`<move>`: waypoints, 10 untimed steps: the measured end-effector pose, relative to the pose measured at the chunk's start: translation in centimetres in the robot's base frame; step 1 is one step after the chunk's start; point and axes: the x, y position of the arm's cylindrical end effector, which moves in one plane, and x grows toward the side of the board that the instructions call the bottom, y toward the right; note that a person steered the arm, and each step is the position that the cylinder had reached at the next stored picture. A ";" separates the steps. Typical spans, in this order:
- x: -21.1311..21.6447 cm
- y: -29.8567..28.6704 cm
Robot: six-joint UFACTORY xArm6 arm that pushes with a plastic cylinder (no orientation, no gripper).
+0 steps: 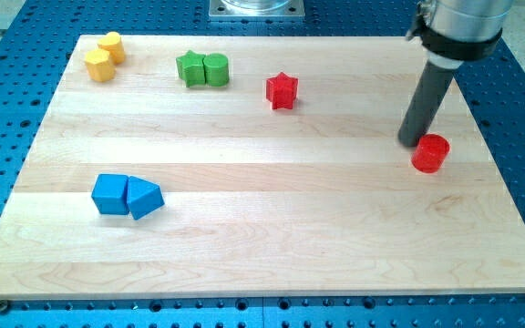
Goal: Push the red circle to the bottom right corner of the board
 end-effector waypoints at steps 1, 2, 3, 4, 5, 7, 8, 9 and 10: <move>2.5 1.7; 7.2 1.0; 9.1 1.6; 6.8 -0.4; 9.4 -1.4; 12.2 -4.1; 12.4 -1.0; 12.2 -1.1; 12.5 -1.2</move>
